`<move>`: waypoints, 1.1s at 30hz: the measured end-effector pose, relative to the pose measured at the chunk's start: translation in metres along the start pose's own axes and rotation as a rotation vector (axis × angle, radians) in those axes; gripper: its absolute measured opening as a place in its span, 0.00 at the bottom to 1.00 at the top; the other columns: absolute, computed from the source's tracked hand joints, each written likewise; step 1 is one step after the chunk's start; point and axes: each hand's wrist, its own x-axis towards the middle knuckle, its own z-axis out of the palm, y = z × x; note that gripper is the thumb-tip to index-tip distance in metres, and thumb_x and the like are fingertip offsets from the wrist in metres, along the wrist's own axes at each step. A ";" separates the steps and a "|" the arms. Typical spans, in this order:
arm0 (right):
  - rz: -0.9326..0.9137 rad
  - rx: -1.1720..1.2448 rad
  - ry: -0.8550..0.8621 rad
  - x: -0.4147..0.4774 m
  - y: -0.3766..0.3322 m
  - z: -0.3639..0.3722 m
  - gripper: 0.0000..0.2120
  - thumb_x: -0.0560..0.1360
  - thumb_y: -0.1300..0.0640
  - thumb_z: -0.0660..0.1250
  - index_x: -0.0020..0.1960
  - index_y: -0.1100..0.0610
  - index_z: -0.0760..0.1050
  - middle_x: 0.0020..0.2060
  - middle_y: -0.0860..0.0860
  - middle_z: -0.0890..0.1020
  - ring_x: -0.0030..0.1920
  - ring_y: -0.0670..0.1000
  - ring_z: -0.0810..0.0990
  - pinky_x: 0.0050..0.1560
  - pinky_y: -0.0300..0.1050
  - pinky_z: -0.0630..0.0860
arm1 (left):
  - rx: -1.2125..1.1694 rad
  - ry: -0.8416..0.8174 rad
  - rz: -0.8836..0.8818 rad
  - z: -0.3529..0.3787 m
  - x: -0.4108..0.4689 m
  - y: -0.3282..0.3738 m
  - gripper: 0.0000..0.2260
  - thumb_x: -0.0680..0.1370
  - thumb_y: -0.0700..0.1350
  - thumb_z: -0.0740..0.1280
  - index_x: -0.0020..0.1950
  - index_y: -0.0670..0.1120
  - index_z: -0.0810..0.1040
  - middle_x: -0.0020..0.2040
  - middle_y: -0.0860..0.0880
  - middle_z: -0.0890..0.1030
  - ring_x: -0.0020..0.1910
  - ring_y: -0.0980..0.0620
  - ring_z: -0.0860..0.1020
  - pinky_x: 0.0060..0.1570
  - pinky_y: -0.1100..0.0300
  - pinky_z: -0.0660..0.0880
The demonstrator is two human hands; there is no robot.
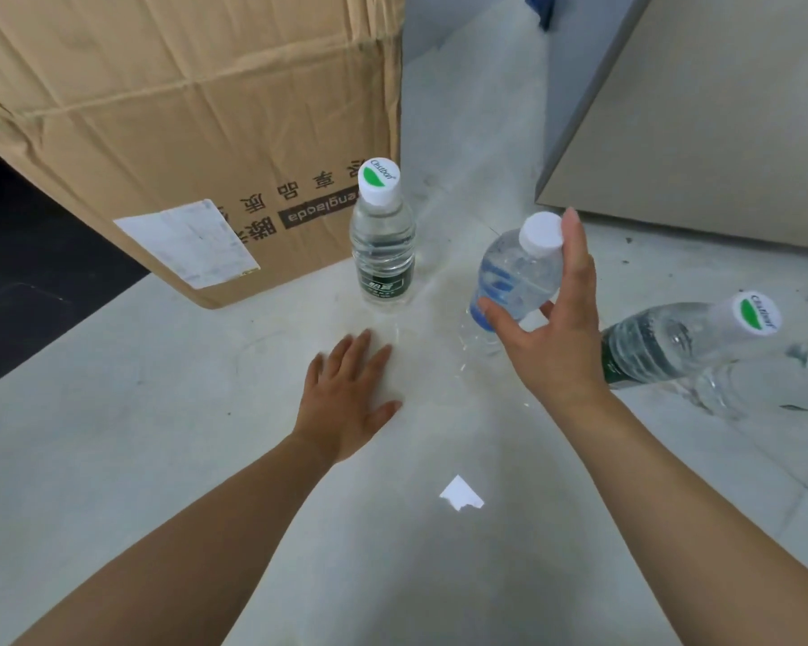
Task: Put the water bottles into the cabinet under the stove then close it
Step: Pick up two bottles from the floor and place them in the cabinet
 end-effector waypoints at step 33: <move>0.198 -0.085 -0.088 -0.058 0.026 0.021 0.33 0.73 0.51 0.67 0.68 0.30 0.53 0.67 0.45 0.61 0.61 0.47 0.70 0.57 0.50 0.76 | -0.799 0.416 0.078 -0.091 0.058 0.004 0.35 0.75 0.54 0.66 0.76 0.51 0.52 0.74 0.52 0.64 0.71 0.56 0.65 0.68 0.55 0.66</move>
